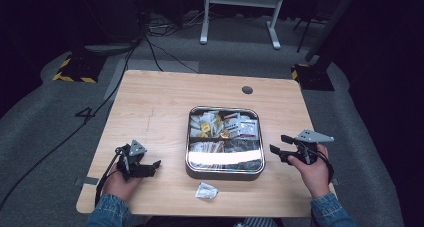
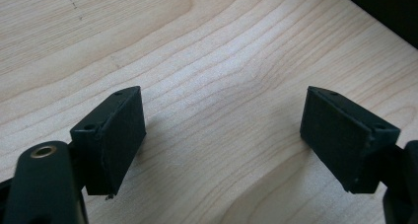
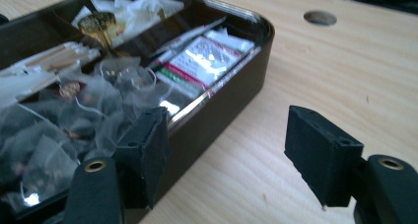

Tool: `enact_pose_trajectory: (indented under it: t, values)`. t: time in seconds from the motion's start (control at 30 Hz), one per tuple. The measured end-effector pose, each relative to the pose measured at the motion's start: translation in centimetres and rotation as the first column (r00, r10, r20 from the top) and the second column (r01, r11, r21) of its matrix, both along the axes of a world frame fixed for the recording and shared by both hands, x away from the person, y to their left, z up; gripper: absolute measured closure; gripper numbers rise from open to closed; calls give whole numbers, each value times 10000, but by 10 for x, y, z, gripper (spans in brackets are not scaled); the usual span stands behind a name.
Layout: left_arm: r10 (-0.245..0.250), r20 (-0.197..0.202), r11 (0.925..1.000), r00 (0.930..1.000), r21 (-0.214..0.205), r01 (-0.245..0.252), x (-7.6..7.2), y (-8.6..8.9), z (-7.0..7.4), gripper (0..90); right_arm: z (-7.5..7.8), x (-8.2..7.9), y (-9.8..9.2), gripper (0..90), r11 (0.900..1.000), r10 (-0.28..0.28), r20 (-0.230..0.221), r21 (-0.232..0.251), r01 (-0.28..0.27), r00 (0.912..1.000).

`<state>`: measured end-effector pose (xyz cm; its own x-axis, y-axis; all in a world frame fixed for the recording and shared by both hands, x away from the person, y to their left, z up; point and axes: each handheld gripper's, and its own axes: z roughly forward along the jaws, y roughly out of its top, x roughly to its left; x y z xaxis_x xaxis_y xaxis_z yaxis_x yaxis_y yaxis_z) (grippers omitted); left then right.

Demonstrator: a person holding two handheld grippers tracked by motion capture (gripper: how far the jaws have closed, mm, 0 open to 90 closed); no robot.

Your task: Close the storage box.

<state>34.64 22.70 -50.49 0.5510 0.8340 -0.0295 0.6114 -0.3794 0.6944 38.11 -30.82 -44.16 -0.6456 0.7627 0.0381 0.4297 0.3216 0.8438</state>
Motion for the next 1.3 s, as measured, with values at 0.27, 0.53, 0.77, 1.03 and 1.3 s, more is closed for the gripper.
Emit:
enact_pose_trajectory:
  t: [0.27, 0.53, 0.77, 1.03, 1.3]
  values:
    - [0, -2, 10000, 10000, 0, 0, 0, 0, 0, 176, -19, -1, -14, 338, 9996, -176, -253, -235, 170, 9995]
    - [-52, -7, 10000, 10000, 1, 52, 1, 0, 0, 175, -45, 3, -28, 336, 9969, -435, -601, -686, 393, 9972]
    - [-69, 16, 10000, 10000, 9, 69, 1, 0, 0, 173, -59, 6, -32, 305, 9948, -493, -835, -927, 415, 9953]
    - [-107, 36, 9999, 9999, 32, 107, 2, 0, 0, 171, -62, 5, -31, 250, 9898, -391, -870, -1398, 267, 9954]
    - [-108, 4, 9999, 9999, 17, 108, 3, 0, 0, 170, -63, 8, -31, 148, 9876, -599, -1072, -1511, 433, 9924]
